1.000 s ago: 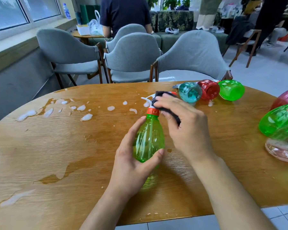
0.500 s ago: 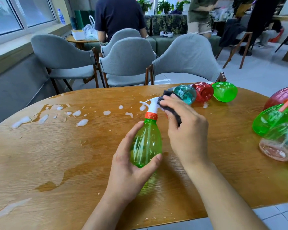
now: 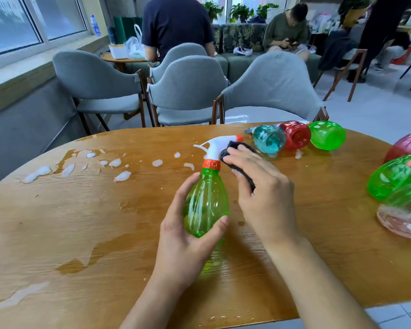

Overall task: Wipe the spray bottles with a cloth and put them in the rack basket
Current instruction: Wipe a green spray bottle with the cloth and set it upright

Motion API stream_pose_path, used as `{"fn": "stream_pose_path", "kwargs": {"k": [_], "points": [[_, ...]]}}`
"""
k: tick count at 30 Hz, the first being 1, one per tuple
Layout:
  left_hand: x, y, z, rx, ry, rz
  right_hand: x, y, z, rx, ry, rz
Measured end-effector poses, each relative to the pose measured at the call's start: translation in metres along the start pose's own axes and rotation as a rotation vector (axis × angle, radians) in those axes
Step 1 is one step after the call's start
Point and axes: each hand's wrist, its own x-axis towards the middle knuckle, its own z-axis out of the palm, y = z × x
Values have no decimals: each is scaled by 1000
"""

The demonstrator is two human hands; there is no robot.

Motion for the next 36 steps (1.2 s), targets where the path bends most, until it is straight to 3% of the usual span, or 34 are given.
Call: {"fn": "stream_pose_path", "kwargs": {"k": [3, 7, 10, 13, 16, 19, 25, 32, 36], "points": [[5, -3, -5, -22, 64, -30, -2, 2, 2, 14, -51, 66], [2, 3, -5, -40, 37, 5, 2, -2, -4, 8, 62, -5], [1, 2, -3, -56, 52, 2, 2, 3, -1, 21, -5, -50], [4, 0, -7, -58, 99, -37, 0, 8, 0, 33, -35, 20], [2, -1, -5, -40, 36, -18, 6, 4, -7, 42, 97, -23], [-2, -2, 1, -36, -34, 4, 9, 6, -9, 40, 101, -99], [2, 2, -1, -120, -26, -70, 6, 16, -8, 165, 185, 213], [8, 6, -3, -542, -5, -358, 8, 20, 2, 779, 164, 631], [9, 9, 2, -682, -44, -411, 2, 6, 9, 819, 63, 578]]}}
